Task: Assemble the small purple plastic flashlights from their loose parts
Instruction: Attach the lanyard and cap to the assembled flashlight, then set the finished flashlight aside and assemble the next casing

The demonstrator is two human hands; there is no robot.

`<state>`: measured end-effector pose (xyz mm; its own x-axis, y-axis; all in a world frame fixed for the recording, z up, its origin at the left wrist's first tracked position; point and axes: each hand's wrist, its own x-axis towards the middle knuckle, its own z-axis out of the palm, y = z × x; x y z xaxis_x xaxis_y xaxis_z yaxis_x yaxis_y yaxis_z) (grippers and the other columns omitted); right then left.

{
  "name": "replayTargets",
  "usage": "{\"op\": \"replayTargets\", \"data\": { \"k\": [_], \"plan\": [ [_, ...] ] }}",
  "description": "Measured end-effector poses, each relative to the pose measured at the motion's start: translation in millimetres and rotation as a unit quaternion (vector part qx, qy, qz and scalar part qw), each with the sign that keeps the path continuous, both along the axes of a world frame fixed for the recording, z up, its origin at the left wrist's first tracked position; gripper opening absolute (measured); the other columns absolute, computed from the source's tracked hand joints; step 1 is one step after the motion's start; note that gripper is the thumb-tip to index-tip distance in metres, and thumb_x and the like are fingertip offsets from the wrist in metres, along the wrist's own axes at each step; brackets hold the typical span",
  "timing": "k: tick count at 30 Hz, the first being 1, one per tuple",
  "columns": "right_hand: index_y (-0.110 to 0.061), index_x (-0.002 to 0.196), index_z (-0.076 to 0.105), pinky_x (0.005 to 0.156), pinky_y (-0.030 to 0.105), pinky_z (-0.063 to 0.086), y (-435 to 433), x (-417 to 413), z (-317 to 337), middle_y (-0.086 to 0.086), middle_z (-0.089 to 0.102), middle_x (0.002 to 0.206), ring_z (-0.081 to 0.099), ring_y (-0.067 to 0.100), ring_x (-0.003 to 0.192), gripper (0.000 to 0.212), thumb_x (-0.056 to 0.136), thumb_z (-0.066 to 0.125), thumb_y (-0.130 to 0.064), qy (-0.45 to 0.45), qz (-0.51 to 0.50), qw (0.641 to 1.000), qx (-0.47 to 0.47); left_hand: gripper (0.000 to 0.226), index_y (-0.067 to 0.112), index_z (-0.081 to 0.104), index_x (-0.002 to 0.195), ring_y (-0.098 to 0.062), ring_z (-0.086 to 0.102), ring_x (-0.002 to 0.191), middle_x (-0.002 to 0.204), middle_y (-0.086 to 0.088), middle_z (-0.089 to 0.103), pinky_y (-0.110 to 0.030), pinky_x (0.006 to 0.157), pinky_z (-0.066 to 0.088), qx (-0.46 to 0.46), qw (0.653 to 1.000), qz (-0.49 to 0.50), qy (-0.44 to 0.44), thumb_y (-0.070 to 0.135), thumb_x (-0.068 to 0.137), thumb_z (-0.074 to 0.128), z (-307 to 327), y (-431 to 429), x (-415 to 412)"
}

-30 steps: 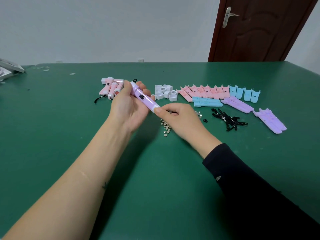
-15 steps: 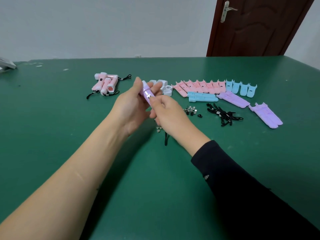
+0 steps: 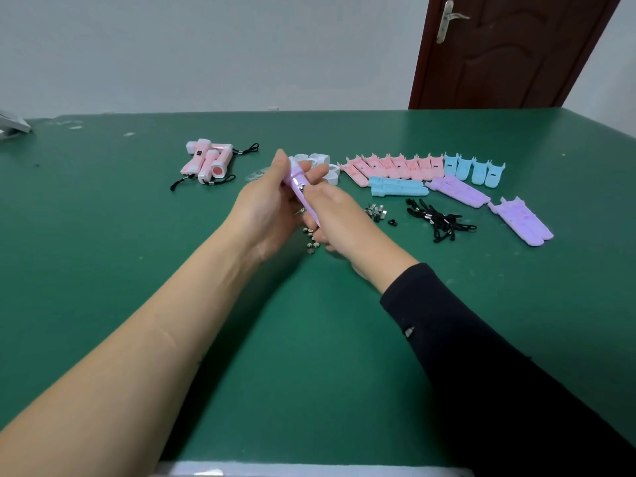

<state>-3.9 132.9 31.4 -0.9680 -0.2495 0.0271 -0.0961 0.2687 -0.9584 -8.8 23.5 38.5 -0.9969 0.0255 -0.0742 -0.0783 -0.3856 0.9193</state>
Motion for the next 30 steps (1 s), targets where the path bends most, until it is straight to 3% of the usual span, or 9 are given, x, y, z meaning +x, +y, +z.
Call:
{"op": "replayTargets", "data": {
  "k": [6, 10, 14, 16, 18, 21, 23, 27, 30],
  "plan": [
    [-0.02, 0.087, 0.06, 0.035, 0.011, 0.023, 7.9, -3.4, -2.5, -0.014, 0.043, 0.049, 0.035, 0.0, 0.03, 0.028, 0.098, 0.046, -0.041, -0.008, -0.023, 0.998, -0.055, 0.046, 0.013, 0.058, 0.115, -0.013, 0.07, 0.096, 0.114, 0.002, 0.072, -0.029, 0.071, 0.059, -0.038, 0.999, -0.011, 0.015, 0.045, 0.105, 0.028, -4.4, 1.8, -3.9],
    [-0.023, 0.086, 0.056, 0.034, 0.012, 0.023, 9.0, -4.2, -4.7, -0.008, 0.043, 0.057, 0.031, 0.001, 0.031, 0.026, 0.099, 0.043, -0.041, -0.022, 0.005, 0.999, -0.046, 0.047, 0.013, 0.058, 0.118, -0.012, 0.07, 0.092, 0.115, 0.001, 0.071, -0.027, 0.066, 0.057, -0.035, 0.999, -0.014, 0.014, 0.047, 0.105, 0.028, -8.9, 1.7, -5.5],
    [-0.023, 0.083, 0.055, 0.036, 0.01, 0.026, 14.3, -9.5, -2.6, -0.015, 0.048, 0.051, 0.039, -0.002, 0.034, 0.024, 0.096, 0.048, -0.042, -0.015, -0.032, 0.998, -0.059, 0.055, 0.007, 0.052, 0.131, -0.016, 0.065, 0.109, 0.126, -0.006, 0.065, -0.03, 0.08, 0.056, -0.04, 0.999, 0.003, -0.001, 0.05, 0.103, 0.03, -14.1, 1.9, -8.1],
    [-0.018, 0.081, 0.051, 0.039, 0.013, 0.025, 27.0, -16.2, 0.1, -0.001, 0.044, 0.064, 0.033, 0.003, 0.041, 0.019, 0.093, 0.055, -0.032, 0.006, -0.072, 0.995, -0.075, 0.039, 0.014, 0.053, 0.124, -0.012, 0.064, 0.11, 0.126, -0.002, 0.064, -0.03, 0.083, 0.054, -0.102, 0.993, 0.058, 0.014, 0.044, 0.103, 0.04, -17.4, 2.7, -8.8],
    [-0.014, 0.084, 0.05, 0.04, 0.016, 0.025, 42.8, -23.2, 2.4, 0.008, 0.041, 0.072, 0.03, 0.008, 0.046, 0.014, 0.092, 0.056, -0.023, 0.025, -0.112, 0.991, -0.065, 0.02, 0.022, 0.057, 0.115, -0.003, 0.063, 0.102, 0.119, 0.006, 0.066, -0.024, 0.08, 0.05, -0.235, 0.964, 0.107, 0.067, 0.034, 0.1, 0.051, -21.6, 2.5, -8.5],
    [-0.014, 0.089, 0.05, 0.043, 0.016, 0.03, 61.7, -31.5, 2.6, 0.001, 0.053, 0.075, 0.036, 0.004, 0.046, 0.016, 0.094, 0.053, -0.029, 0.029, -0.166, 0.984, -0.056, 0.011, 0.028, 0.062, 0.105, 0.002, 0.057, 0.095, 0.102, 0.019, 0.064, -0.01, 0.082, 0.039, -0.409, 0.895, 0.095, 0.148, 0.024, 0.096, 0.057, -32.1, 3.0, -6.2],
    [-0.018, 0.083, 0.048, 0.042, 0.016, 0.029, 71.7, -33.0, 1.5, -0.003, 0.048, 0.072, 0.033, 0.002, 0.043, 0.02, 0.095, 0.05, -0.034, 0.048, -0.187, 0.98, -0.037, 0.01, 0.029, 0.062, 0.1, -0.003, 0.054, 0.097, 0.1, 0.02, 0.062, -0.001, 0.081, 0.034, -0.488, 0.852, 0.068, 0.176, 0.021, 0.094, 0.061, -39.5, 4.7, -4.2],
    [-0.009, 0.079, 0.06, 0.049, 0.021, 0.026, 97.6, -32.7, -2.5, -0.004, 0.039, 0.065, 0.031, 0.009, 0.054, 0.032, 0.096, 0.052, -0.035, 0.11, -0.243, 0.964, -0.015, 0.015, 0.029, 0.063, 0.103, -0.018, 0.05, 0.118, 0.106, 0.016, 0.06, -0.029, 0.103, 0.036, -0.563, 0.8, 0.027, 0.206, 0.024, 0.09, 0.067, -47.0, 6.3, -3.4],
    [-0.02, 0.083, 0.065, 0.052, 0.017, 0.032, 123.5, -34.0, -2.6, -0.007, 0.056, 0.071, 0.045, 0.004, 0.058, 0.019, 0.092, 0.058, -0.034, 0.143, -0.311, 0.939, -0.018, 0.018, 0.029, 0.064, 0.105, -0.02, 0.045, 0.122, 0.104, 0.018, 0.057, -0.023, 0.098, 0.028, -0.577, 0.788, 0.032, 0.21, 0.026, 0.088, 0.069, -46.2, 4.6, -4.1]
  ]
}}
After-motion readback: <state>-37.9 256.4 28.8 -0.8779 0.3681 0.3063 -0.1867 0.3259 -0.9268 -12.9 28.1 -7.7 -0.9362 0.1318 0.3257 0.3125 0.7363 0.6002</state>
